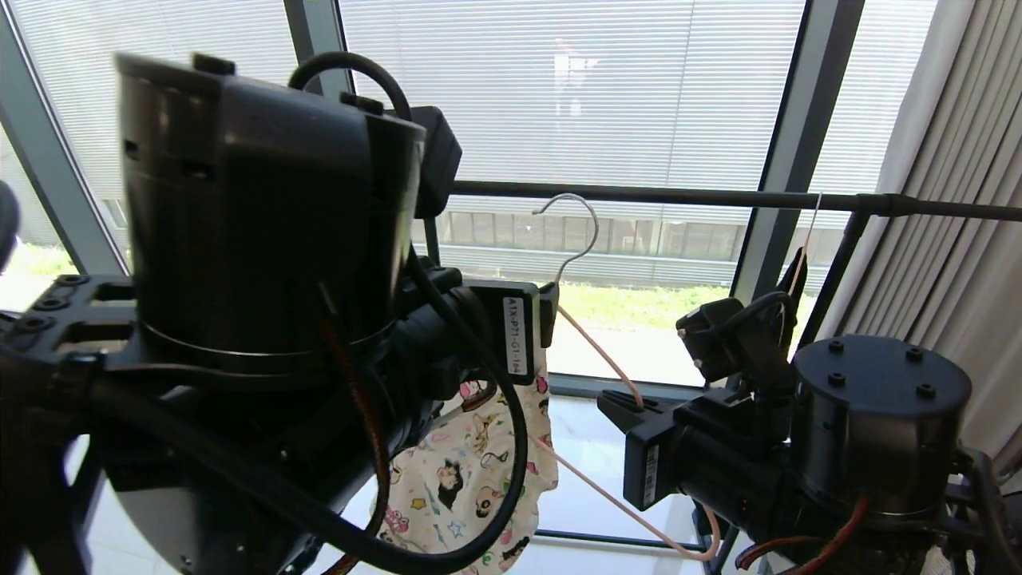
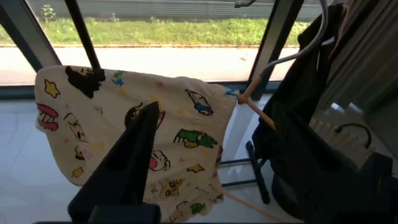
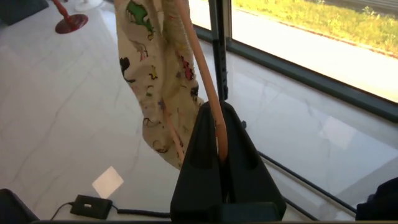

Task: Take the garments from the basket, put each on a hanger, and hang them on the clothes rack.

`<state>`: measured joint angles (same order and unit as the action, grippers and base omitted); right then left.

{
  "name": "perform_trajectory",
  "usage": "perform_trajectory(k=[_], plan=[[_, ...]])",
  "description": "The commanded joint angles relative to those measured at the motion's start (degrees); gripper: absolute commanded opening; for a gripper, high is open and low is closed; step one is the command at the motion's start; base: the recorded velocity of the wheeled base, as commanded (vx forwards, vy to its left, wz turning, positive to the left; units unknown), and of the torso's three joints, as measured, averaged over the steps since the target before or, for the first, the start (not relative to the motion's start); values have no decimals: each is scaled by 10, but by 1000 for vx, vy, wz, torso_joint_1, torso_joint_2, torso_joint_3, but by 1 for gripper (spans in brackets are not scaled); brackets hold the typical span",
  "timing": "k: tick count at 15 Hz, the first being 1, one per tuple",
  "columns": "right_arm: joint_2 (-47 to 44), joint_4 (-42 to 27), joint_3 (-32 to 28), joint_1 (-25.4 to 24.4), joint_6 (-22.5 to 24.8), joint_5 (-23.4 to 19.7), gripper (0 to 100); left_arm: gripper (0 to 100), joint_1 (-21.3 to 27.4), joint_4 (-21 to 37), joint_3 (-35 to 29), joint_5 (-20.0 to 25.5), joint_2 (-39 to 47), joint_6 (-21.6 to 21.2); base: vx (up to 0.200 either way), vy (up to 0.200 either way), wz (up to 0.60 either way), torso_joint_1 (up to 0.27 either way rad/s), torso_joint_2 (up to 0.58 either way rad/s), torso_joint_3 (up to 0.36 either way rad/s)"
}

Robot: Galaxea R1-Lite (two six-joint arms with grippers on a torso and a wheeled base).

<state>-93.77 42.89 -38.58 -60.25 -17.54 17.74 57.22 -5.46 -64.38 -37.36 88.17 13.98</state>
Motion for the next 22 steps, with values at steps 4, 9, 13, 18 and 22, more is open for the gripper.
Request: perform_trajectory(k=[4,9,13,18,22], plan=[[73,35,77,0,49,2,0,100,29,1,119,25,-106,-55,0,0,0,0,0,0],[258,36,297,-2,121,-34,0,100,34,-133,322,108,-181,-157,0,0,0,0,0,0],[346,15,369,-3,196,-77,0,100,34,-149,395,296,-176,-324,0,0,0,0,0,0],[408,-69,364,-5,255,-140,0,100,34,-182,366,343,-91,-354,0,0,0,0,0,0],[409,-79,352,-11,268,-147,0,100,70,-206,363,360,-44,-358,0,0,0,0,0,0]])
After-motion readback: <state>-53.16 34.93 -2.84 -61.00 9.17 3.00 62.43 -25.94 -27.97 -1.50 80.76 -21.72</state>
